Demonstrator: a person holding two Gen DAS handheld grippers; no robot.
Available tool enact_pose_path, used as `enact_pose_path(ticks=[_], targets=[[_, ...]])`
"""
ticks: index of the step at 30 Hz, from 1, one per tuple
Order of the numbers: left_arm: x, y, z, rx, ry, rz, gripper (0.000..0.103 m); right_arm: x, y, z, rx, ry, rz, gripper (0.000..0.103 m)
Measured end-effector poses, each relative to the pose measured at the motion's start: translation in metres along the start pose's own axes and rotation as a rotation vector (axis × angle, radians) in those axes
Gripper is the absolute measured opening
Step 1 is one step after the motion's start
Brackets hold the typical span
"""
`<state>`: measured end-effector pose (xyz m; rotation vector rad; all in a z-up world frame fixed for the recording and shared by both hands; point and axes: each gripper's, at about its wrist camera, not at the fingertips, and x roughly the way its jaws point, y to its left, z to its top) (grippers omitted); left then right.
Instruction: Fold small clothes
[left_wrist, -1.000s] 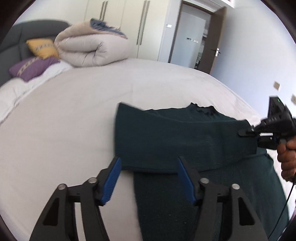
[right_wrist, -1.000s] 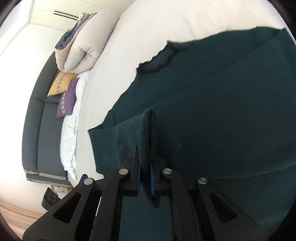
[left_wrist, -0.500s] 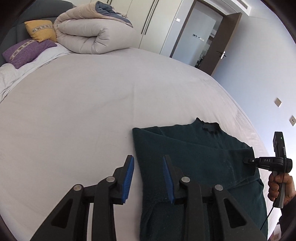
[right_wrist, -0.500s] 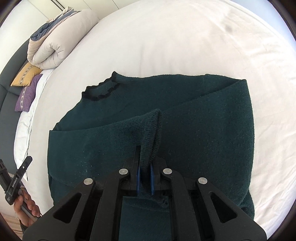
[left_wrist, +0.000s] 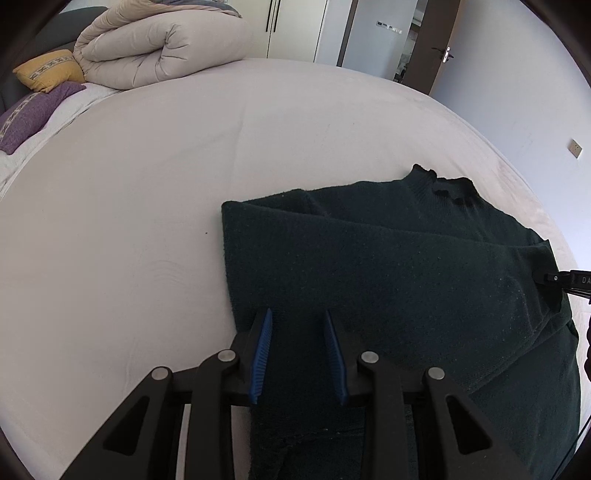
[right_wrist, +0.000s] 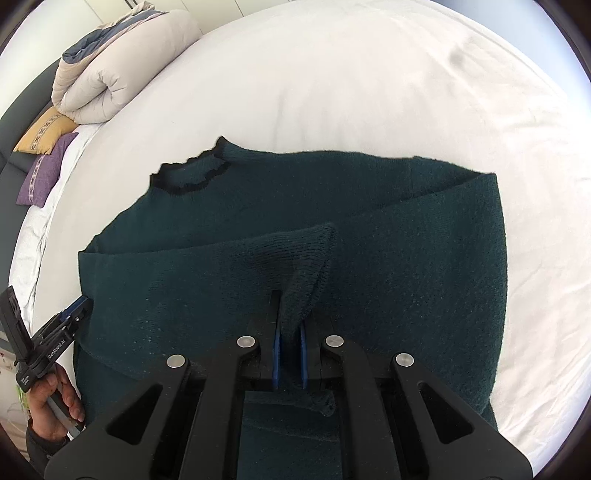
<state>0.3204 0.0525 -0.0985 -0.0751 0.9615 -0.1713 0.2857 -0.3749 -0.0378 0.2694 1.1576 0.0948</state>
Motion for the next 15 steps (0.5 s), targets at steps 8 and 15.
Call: enact_pose_path(ticks=[8,15], targets=[[-0.001,0.002,-0.003,0.007,-0.016,0.005,0.032,-0.003,-0.023,-0.001,0.099,-0.089,0.049,0.012],[-0.001,0.003,-0.006,0.001,-0.036,0.005,0.032,-0.049,-0.009,-0.003,0.130,-0.239,0.020,0.013]])
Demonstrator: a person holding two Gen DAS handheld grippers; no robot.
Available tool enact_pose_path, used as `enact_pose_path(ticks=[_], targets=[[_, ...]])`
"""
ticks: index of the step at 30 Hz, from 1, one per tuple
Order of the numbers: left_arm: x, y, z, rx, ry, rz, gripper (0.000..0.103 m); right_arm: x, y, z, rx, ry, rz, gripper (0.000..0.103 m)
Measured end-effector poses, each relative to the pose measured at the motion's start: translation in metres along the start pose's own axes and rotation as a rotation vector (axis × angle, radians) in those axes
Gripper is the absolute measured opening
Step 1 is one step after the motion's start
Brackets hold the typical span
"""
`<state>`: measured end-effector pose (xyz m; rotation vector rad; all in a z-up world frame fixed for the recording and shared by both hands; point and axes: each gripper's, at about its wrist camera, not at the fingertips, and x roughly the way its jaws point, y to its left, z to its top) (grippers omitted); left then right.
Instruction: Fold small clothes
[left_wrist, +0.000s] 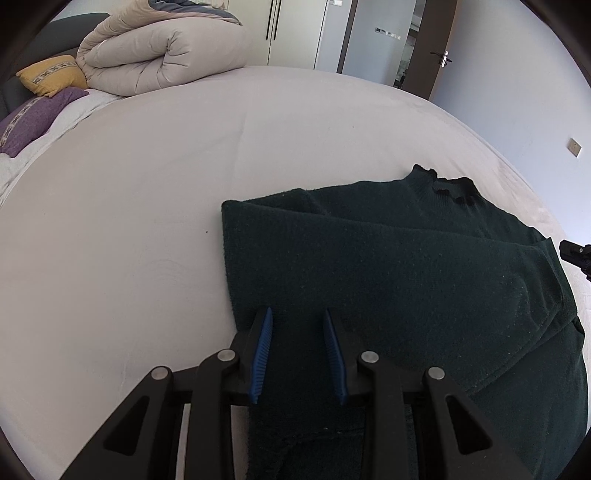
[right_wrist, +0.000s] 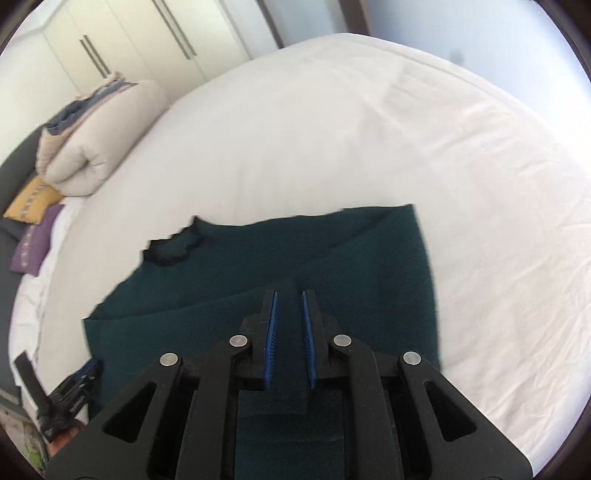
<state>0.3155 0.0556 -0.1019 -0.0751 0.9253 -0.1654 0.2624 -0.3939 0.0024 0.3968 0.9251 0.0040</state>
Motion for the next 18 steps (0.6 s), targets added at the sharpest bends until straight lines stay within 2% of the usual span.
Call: enact_pose_path(ticks=[2,4,6,7,9,10,15,18], targets=[[0.000,0.001,-0.001,-0.006,-0.004,-0.009,0.032,0.008,0.017,-0.002,-0.049,0.047,0.111,0.012],[0.001,0.004,-0.001,-0.014,-0.008,-0.025,0.032,0.027,0.025,-0.007,-0.059,0.104,0.160,0.013],[0.001,0.008,-0.001,-0.026,-0.009,-0.048,0.032,0.060,0.015,-0.014,-0.013,0.219,0.176,0.015],[0.001,0.010,-0.001,-0.034,-0.008,-0.061,0.032,0.074,0.002,-0.018,0.033,0.233,0.212,0.013],[-0.001,0.015,0.000,-0.049,-0.006,-0.088,0.031,0.072,-0.022,-0.020,0.138,0.187,0.331,0.011],[-0.002,0.018,0.001,-0.058,-0.008,-0.103,0.031,0.070,-0.033,-0.020,0.184,0.183,0.354,0.012],[-0.025,0.039,0.002,-0.190,-0.035,-0.180,0.029,0.030,-0.072,-0.029,0.268,0.113,0.332,0.015],[-0.038,0.039,0.017,-0.191,-0.083,-0.179,0.029,0.006,-0.076,-0.028,0.274,0.069,0.450,0.015]])
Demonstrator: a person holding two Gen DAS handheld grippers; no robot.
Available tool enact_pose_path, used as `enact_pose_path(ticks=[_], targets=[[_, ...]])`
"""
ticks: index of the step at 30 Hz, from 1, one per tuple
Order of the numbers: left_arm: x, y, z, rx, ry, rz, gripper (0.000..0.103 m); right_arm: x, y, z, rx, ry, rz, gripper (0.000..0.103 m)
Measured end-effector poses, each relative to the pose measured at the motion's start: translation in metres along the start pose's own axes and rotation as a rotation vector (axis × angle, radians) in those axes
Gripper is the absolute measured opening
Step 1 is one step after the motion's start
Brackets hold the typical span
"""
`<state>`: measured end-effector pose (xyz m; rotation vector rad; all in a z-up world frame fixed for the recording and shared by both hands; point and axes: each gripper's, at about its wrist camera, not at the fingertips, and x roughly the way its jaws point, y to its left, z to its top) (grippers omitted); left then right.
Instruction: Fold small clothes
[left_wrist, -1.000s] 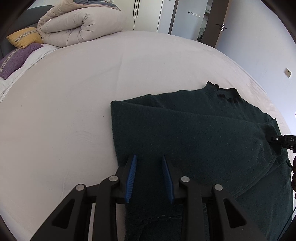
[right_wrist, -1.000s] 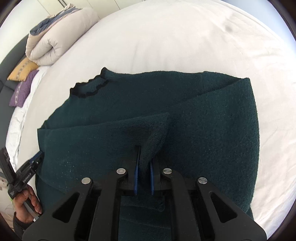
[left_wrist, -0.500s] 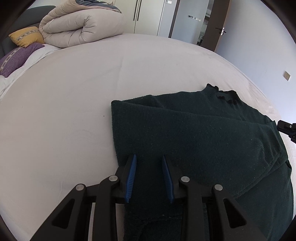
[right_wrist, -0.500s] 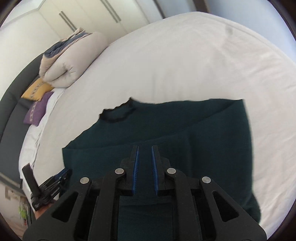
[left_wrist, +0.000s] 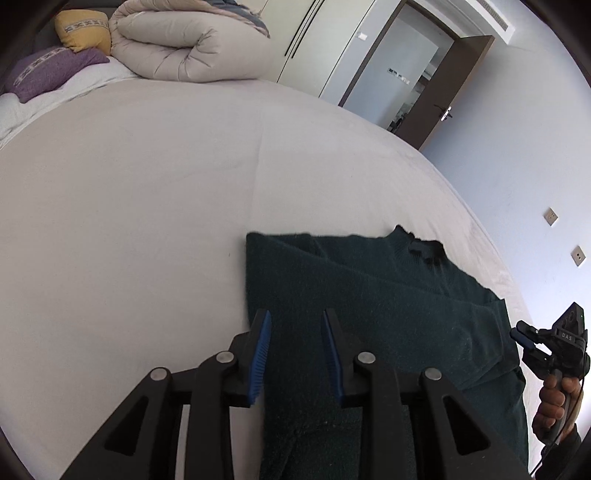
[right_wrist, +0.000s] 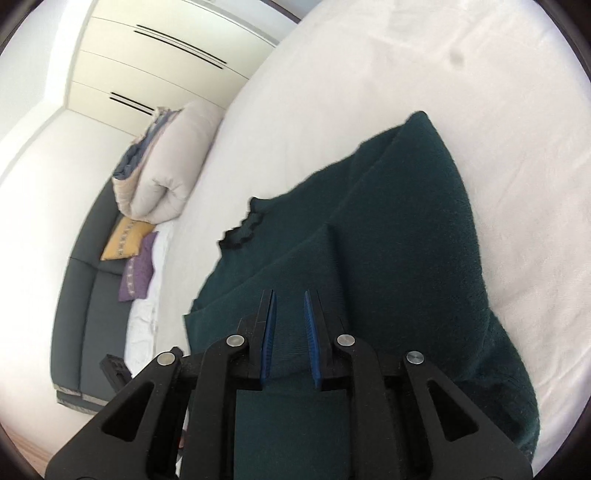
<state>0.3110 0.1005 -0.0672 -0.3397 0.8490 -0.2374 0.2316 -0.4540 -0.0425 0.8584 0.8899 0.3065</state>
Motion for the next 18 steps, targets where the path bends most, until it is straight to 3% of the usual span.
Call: enact_pose_path(ticks=[3,6,9,11,14,15,16,18], targets=[[0.017,-0.003,0.019,0.021,0.037,0.012,0.029,0.006,0.017,0.000,-0.027,0.041,0.100,0.015],[0.053,0.016,0.022,-0.031,0.134,0.019,0.028,0.032,0.025,-0.003,-0.046,0.112,0.095,0.015],[0.057,0.020,0.020,-0.040,0.111,-0.007,0.028,0.058,0.000,-0.010,0.033,0.177,0.049,0.027],[0.053,0.010,0.015,0.015,0.116,0.019,0.029,0.056,-0.013,-0.016,0.048,0.140,0.121,0.027],[0.037,0.006,0.000,0.040,0.119,-0.001,0.044,0.044,-0.013,-0.025,0.043,0.123,0.104,0.027],[0.027,0.006,-0.008,0.034,0.119,0.005,0.059,0.039,-0.012,-0.030,0.044,0.127,0.089,0.027],[0.018,0.006,-0.017,0.028,0.125,0.006,0.066,0.031,-0.012,-0.036,0.037,0.134,0.074,0.028],[-0.009,0.002,-0.040,0.048,0.122,-0.002,0.068,0.006,-0.008,-0.050,-0.012,0.127,-0.001,0.039]])
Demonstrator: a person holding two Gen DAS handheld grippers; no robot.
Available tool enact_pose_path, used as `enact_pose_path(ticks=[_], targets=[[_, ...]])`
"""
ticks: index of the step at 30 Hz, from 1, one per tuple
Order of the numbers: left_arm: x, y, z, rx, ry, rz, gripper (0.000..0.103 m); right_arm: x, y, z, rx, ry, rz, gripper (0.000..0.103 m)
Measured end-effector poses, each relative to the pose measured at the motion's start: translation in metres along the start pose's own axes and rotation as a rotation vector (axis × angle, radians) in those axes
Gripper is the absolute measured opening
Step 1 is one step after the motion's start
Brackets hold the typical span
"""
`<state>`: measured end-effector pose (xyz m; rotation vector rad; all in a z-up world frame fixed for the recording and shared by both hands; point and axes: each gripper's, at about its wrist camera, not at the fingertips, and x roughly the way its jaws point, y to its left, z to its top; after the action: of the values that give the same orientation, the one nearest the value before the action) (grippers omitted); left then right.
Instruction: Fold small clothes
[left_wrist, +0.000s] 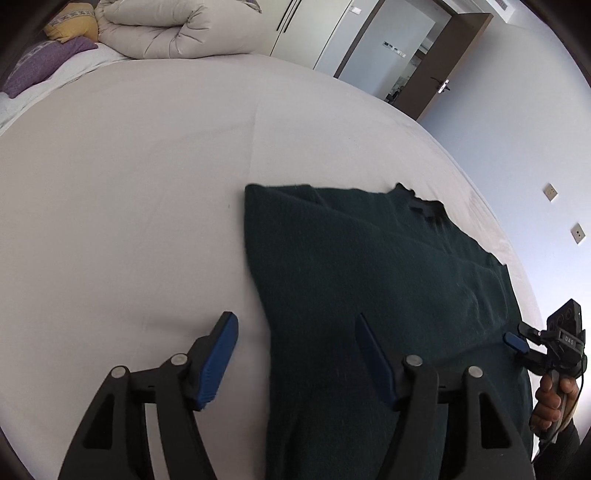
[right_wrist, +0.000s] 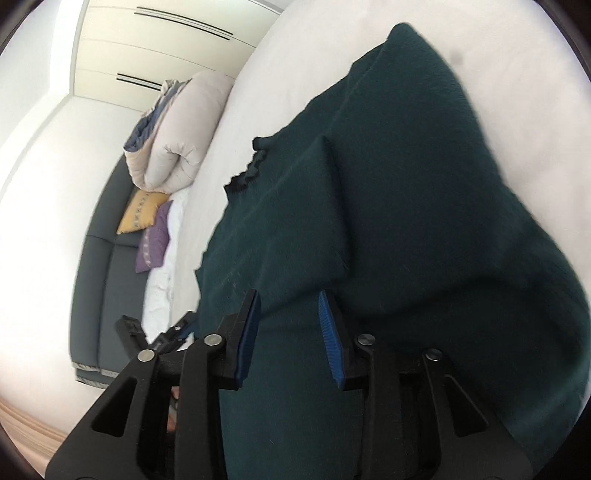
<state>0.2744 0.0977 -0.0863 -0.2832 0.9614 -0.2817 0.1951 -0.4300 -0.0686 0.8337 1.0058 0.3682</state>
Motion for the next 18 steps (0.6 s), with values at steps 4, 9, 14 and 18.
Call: enact_pose_path(ticks=[4,9,14,18], targets=[[-0.062,-0.006,-0.060,0.013,-0.019,-0.012,0.077,-0.078,0.004,-0.050,-0.070,-0.098,-0.024,0.059],[-0.110,-0.004,-0.134,-0.013,0.026,0.017,0.078,-0.165,-0.009,-0.124,-0.107,-0.170,-0.142,0.060],[-0.123,0.000,-0.182,-0.065,0.104,-0.010,0.078,-0.213,-0.043,-0.187,-0.065,-0.133,-0.209,0.060],[-0.135,0.002,-0.195,-0.120,0.118,-0.053,0.083,-0.228,-0.067,-0.218,-0.035,-0.114,-0.226,0.060]])
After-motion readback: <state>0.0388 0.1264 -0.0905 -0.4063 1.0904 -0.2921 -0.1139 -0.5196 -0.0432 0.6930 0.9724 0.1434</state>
